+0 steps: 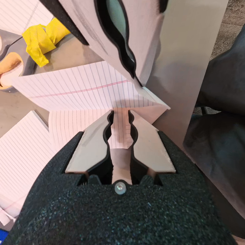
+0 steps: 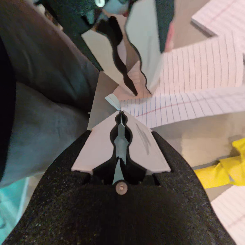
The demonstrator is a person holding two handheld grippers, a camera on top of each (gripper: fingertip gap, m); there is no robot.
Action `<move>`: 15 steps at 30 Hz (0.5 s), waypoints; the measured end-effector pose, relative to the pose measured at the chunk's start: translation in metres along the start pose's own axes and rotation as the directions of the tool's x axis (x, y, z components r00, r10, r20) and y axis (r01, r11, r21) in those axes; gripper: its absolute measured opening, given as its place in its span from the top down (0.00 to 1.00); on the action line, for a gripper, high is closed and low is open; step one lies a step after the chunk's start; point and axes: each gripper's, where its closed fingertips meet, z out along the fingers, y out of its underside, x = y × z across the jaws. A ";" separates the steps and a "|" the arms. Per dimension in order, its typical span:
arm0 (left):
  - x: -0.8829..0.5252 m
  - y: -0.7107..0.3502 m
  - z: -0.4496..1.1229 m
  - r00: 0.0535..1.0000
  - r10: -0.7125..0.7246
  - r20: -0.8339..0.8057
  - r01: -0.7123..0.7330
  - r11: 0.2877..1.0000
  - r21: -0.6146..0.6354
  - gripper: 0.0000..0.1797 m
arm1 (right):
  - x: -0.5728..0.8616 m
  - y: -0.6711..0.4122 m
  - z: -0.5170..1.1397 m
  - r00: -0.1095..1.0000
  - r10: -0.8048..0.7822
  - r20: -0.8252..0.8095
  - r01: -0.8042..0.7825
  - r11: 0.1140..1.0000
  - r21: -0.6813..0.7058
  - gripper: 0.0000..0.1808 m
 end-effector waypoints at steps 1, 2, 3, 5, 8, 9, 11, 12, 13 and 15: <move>-0.001 0.001 0.000 1.000 -0.010 0.003 0.010 1.000 0.001 0.88 | 0.002 0.000 0.000 0.999 0.042 0.009 -0.042 0.999 0.017 1.00; -0.001 0.001 -0.001 1.000 -0.023 0.002 0.023 1.000 0.004 0.88 | 0.002 0.001 0.000 0.997 0.075 0.021 -0.076 0.997 0.025 1.00; -0.001 0.002 -0.001 0.999 -0.035 0.001 0.035 0.999 0.005 0.87 | 0.003 0.001 0.001 0.994 0.108 0.034 -0.109 0.994 0.027 1.00; -0.002 0.003 -0.001 0.999 -0.050 -0.003 0.050 0.999 0.006 0.87 | 0.002 0.003 0.002 0.982 0.177 0.066 -0.178 0.984 0.022 1.00; -0.002 0.004 -0.002 0.998 -0.063 -0.003 0.063 0.998 0.003 0.86 | 0.004 0.004 0.003 0.966 0.244 0.085 -0.245 0.970 -0.002 1.00; -0.003 0.004 -0.002 0.997 -0.072 -0.004 0.072 0.997 0.006 0.85 | 0.003 0.003 0.003 0.962 0.254 0.099 -0.255 0.967 -0.006 1.00; -0.003 0.005 -0.002 0.997 -0.083 -0.005 0.083 0.997 0.006 0.85 | 0.003 0.003 0.001 0.968 0.231 0.092 -0.232 0.973 -0.009 1.00; -0.004 0.006 -0.002 0.997 -0.077 -0.001 0.077 0.997 0.002 0.84 | 0.003 0.001 -0.001 0.971 0.223 0.088 -0.223 0.975 -0.003 1.00; -0.005 0.007 -0.003 0.998 -0.069 0.008 0.069 0.998 -0.002 0.84 | 0.003 -0.001 -0.003 0.977 0.202 0.076 -0.203 0.979 0.015 0.98; -0.006 0.007 -0.003 0.998 -0.070 0.005 0.070 0.998 -0.005 0.83 | -0.001 -0.006 -0.006 0.992 0.118 0.054 -0.120 0.992 0.035 0.89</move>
